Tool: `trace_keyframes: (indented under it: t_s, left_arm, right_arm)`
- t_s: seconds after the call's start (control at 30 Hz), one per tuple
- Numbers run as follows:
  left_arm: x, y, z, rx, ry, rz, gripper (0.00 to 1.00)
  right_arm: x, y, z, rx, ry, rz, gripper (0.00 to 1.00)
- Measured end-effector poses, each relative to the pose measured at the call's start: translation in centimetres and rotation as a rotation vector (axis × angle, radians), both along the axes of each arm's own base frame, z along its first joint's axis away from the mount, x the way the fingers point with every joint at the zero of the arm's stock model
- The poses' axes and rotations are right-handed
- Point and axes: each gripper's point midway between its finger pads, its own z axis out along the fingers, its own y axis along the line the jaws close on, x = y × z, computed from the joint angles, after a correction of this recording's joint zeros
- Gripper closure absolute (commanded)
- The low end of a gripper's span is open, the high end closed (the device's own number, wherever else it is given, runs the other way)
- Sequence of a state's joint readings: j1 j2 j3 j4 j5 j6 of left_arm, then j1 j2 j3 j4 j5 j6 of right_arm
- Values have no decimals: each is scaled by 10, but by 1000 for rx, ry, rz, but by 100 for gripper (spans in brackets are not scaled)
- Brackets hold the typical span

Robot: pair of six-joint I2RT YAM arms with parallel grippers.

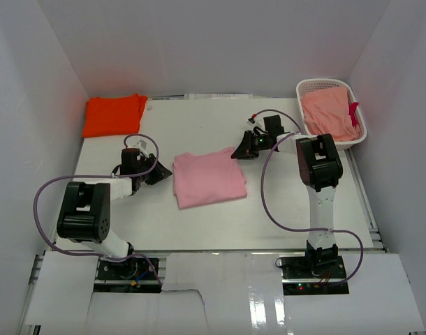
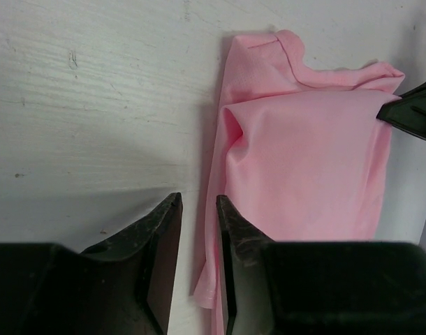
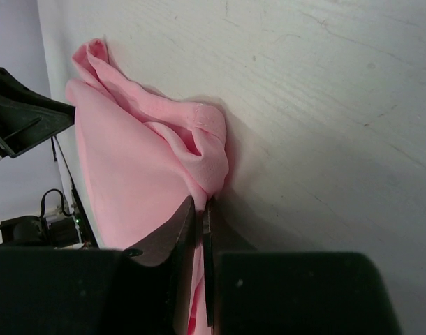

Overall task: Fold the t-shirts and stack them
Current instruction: Smooth out wrinkles on the folded tshirt

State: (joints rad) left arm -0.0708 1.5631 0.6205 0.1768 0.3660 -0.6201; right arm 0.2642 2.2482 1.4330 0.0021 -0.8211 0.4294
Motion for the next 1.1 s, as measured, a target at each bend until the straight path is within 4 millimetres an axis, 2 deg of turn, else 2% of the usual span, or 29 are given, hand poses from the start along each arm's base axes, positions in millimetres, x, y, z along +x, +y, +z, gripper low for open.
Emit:
trace_keyframes:
  t_s: [0.23, 0.4, 0.67, 0.77, 0.97, 1.1]
  left_arm:
    - [2, -8, 5, -50, -52, -38, 50]
    - [-1, -15, -4, -94, -53, -68, 50]
    - [4, -25, -4, -154, -89, -114, 51]
    - [5, -28, -5, -167, -93, -125, 56]
    - [4, -28, -10, -176, -83, -129, 74]
    - [3, -28, -13, -178, -73, -131, 76]
  right_arm:
    - [-1, 0, -1, -4, 6, -2, 92]
    - [-1, 0, -1, -4, 5, -2, 92]
    - [-1, -1, -1, -5, 3, 0, 92]
    - [-1, -1, -1, -5, 3, 0, 92]
    - [-1, -1, -1, -5, 1, 1, 92]
    - [-1, -1, -1, -6, 0, 2, 92]
